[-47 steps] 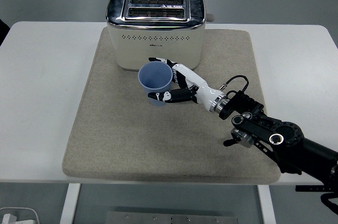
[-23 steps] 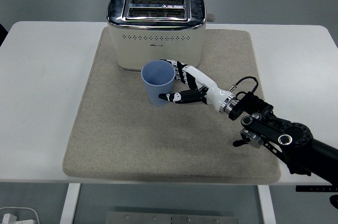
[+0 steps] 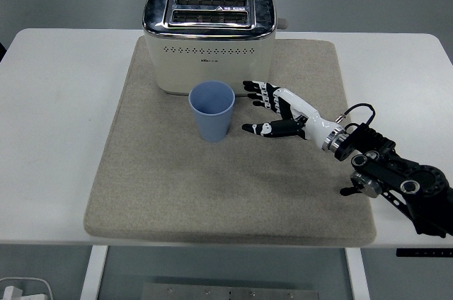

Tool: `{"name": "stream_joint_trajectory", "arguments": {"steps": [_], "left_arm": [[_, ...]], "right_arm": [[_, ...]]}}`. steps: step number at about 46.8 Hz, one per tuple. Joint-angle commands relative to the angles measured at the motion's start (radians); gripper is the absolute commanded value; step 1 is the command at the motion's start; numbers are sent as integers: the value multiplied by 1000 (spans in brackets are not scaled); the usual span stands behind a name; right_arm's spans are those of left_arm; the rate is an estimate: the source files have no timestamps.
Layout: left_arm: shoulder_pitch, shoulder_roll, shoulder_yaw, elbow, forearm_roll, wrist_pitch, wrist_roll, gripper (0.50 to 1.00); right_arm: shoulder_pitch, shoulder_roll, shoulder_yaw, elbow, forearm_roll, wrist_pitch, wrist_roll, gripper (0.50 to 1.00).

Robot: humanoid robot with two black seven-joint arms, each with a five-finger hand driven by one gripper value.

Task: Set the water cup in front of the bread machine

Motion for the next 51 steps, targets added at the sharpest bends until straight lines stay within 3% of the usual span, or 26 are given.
{"name": "stream_joint_trajectory", "arguments": {"steps": [1,13,31,45,51], "left_arm": [[1,0,0,-1,0,0,0,1000],[1,0,0,-3,0,-2,0,1000],[1,0,0,-1,0,-2,0,1000],[2,0,0,-1,0,0,0,1000],[2,0,0,-1,0,0,0,1000]], "right_arm": [[-1,-34,35,5,0,28,0,928],[-20,-126,146,2,2,108,-3,928],[-20,-157,180,-1,55,115,-21,928],[8,-169,181,-5,318,178,-193,928],[32,-172,181,-5,470,187,-293,928]]}}
